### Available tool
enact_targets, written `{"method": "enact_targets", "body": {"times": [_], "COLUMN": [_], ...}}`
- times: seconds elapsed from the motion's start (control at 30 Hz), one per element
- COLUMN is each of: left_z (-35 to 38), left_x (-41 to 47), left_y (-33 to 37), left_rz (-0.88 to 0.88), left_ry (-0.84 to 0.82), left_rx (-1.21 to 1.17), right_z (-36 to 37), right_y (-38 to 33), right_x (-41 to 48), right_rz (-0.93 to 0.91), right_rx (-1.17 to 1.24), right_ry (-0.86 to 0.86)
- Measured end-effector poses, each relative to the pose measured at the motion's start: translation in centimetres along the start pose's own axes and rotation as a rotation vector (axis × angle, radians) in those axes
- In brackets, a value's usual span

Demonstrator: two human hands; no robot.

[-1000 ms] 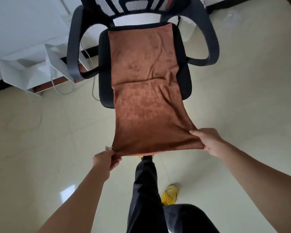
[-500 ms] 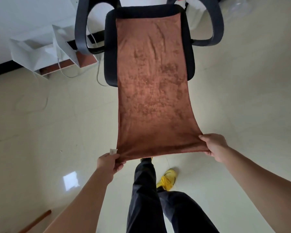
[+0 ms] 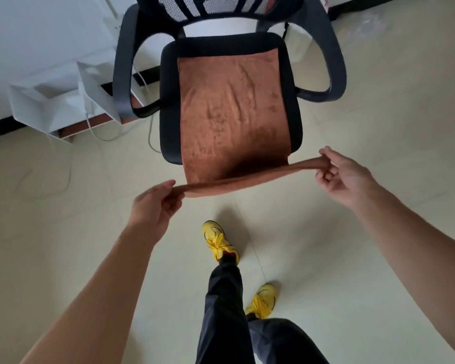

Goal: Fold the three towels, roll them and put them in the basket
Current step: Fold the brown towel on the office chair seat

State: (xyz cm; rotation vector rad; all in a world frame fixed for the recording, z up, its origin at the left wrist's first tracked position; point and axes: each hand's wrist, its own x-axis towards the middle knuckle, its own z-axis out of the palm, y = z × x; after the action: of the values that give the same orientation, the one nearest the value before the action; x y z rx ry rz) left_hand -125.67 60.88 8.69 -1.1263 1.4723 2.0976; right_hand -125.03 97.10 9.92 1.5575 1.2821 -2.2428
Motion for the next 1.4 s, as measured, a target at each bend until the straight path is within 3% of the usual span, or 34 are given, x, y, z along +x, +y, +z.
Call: {"method": "enact_targets", "body": {"times": [0.17, 0.27, 0.37, 0.47, 0.57, 0.8, 1.0, 1.2, 1.4], "left_z": [4.2, 6.7, 9.4, 11.2, 12.4, 15.1, 18.7, 20.6, 20.4], "left_x": [4.2, 7.6, 10.7, 13.4, 16.3, 22.7, 27.4, 32.3, 36.8], "left_y": [6.8, 10.4, 13.1, 15.5, 18.0, 20.1, 20.5, 20.2, 19.9], "left_rz": [0.138, 0.246, 0.461, 0.617, 0.583, 0.268, 0.13, 0.069, 0.03], "left_ry": [-0.077, -0.088, 0.019, 0.066, 0.077, 0.049, 0.18, 0.254, 0.241], "left_rx": [0.084, 0.459, 0.949, 1.148, 1.091, 0.659, 0.421, 0.331, 0.474], "right_z": [4.6, 7.6, 10.5, 12.4, 14.0, 17.7, 21.0, 23.4, 24.2], "right_y": [-4.8, -6.8, -8.5, -10.0, -11.6, -13.6, -15.4, -15.8, -15.2], "right_x": [2.4, 4.6, 7.4, 9.7, 11.6, 16.9, 22.6, 27.8, 32.4], "right_rz": [-0.09, -0.291, -0.445, -0.487, -0.503, -0.465, -0.374, -0.343, -0.328], "right_rx": [0.051, -0.194, -0.385, -0.439, -0.498, -0.583, -0.597, -0.671, -0.741], "right_ry": [-0.068, -0.006, 0.084, 0.138, 0.167, 0.156, 0.127, 0.092, 0.184]}}
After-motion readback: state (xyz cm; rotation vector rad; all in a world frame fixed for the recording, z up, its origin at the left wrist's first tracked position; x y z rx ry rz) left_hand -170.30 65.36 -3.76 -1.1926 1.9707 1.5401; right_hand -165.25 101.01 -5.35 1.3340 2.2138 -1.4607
